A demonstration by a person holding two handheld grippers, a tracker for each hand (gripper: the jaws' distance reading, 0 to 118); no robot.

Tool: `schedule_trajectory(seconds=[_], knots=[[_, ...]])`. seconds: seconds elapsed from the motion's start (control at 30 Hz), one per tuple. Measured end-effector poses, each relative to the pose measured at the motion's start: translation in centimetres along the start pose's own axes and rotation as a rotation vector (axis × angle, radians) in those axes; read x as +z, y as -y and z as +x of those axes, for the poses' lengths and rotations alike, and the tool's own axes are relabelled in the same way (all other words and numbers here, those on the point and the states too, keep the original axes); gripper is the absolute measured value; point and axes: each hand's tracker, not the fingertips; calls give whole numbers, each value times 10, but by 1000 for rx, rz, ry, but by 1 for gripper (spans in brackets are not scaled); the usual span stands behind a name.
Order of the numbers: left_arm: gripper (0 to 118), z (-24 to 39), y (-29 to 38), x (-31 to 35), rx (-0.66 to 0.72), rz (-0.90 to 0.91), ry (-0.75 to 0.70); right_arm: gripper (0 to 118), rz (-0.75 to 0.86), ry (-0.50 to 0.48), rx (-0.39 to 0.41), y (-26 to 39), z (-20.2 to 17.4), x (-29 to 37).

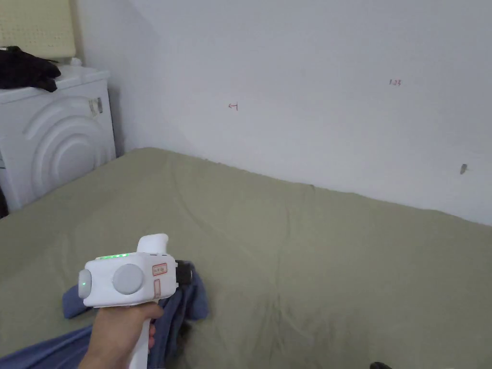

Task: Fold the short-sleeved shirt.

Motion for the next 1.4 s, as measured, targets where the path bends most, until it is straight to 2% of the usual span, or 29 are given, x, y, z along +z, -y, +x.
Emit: schedule_trajectory(seconds=[0.27, 0.43, 0.53, 0.63, 0.77, 0.83, 0.9, 0.93, 0.97, 1.0, 1.03, 1.17, 1.3, 1.37, 1.4], knots=[[6, 200, 5, 3, -145, 0, 281, 0, 31, 116, -56, 24, 60, 59], [6, 322, 44, -18, -231, -43, 433, 0, 26, 190, -105, 43, 102, 84], [6, 362, 79, -60, -306, -139, 402, 0, 8, 226, -135, 59, 123, 93], [6, 387, 144, -116, -382, -251, 326, 0, -20, 252, -168, 74, 142, 96], [6, 391, 218, -176, -368, -450, 198, 0, -46, 269, -188, 87, 160, 96], [7, 393, 238, -186, -410, -456, 146, 0, -56, 273, -193, 90, 167, 95], [7, 390, 239, -194, -386, -437, 157, 0, -58, 278, -193, 90, 172, 95], [12, 389, 238, -193, -379, -412, 164, 0, -58, 277, -194, 90, 174, 96], [28, 389, 233, -189, -375, -394, 179, 0, -55, 274, -194, 90, 175, 96], [74, 388, 228, -183, -371, -365, 200, 0, -52, 273, -193, 90, 176, 96], [101, 388, 218, -165, -375, -336, 219, 0, -49, 272, -193, 90, 175, 96], [100, 371, 192, -97, -429, -103, 242, 0, -35, 257, -202, 87, 165, 97], [99, 331, 180, 11, -438, 97, 280, 0, -20, 240, -185, 85, 140, 100], [98, 307, 180, 59, -433, 155, 237, 0, -15, 233, -176, 83, 127, 102], [94, 291, 182, 85, -424, 170, 208, 0, -10, 229, -172, 82, 119, 103]])
